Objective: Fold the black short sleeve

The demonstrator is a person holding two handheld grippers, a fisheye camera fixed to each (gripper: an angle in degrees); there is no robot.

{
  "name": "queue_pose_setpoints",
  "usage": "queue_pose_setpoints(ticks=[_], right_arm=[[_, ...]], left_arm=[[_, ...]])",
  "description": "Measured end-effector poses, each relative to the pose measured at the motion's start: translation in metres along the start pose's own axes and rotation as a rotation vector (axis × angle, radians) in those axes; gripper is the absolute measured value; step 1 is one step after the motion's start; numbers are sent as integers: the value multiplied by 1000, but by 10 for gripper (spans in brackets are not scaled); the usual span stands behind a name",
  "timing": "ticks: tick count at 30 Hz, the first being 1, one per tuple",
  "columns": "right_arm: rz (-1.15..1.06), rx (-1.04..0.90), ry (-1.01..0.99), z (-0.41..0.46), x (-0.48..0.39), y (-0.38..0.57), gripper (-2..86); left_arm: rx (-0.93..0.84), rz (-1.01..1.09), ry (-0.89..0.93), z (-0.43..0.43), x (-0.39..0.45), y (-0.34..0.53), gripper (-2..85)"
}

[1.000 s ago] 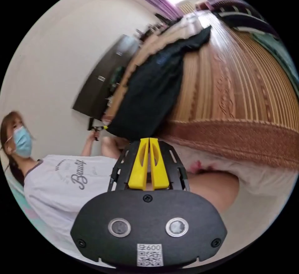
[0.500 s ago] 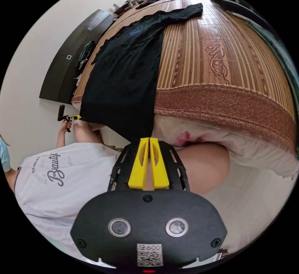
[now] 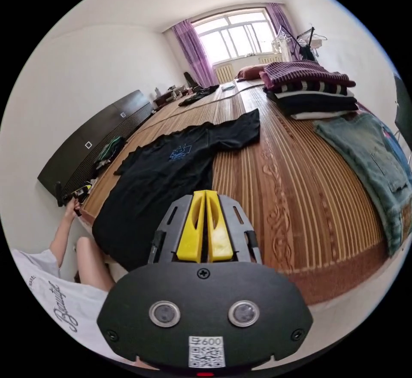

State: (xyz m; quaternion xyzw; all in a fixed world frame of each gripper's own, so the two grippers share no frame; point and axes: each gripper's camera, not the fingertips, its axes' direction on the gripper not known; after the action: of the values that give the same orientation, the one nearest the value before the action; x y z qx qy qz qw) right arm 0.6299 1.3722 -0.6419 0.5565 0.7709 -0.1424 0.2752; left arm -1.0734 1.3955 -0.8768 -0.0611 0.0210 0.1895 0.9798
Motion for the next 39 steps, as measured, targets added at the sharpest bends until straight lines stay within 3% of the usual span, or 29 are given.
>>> queue_pose_setpoints(ticks=[6,11,15,18,20,25,28,31,33,35,37,39], right_arm=[[33,53,11,63,34,-52,-9],[42,115,93,114,62,-79,-9],[-245,-52,197,208,53,-69,-9],[-205,-261,331,270,76,-37,-8],[-196,-230,323,261,83,-14,-8],[-144,-172,385,235,95,60,-9],[-155,-175,397,225,95,98,-9],[-121,-168,350,206,111,131,-9],[-96,-167,316,194,122,149,-9],[-76,-161,283,182,132,169,-9],[-76,-159,276,169,136,194,-9],[-89,-160,282,161,134,212,-9]], left_arm=[[-87,127,-53,102,64,-108,2],[-180,309,-262,179,110,-182,2],[-184,243,-326,220,108,-206,1],[-240,211,-324,252,97,-200,1],[-273,134,-505,254,83,-189,1],[-301,-4,-602,231,73,-175,2],[-290,-118,-560,212,59,-174,2],[-212,-395,-459,175,12,-163,2],[-144,-541,-515,147,-10,-153,2],[46,-430,-383,119,1,-163,2],[105,-173,-156,117,34,-189,2],[54,61,60,129,77,-222,2]])
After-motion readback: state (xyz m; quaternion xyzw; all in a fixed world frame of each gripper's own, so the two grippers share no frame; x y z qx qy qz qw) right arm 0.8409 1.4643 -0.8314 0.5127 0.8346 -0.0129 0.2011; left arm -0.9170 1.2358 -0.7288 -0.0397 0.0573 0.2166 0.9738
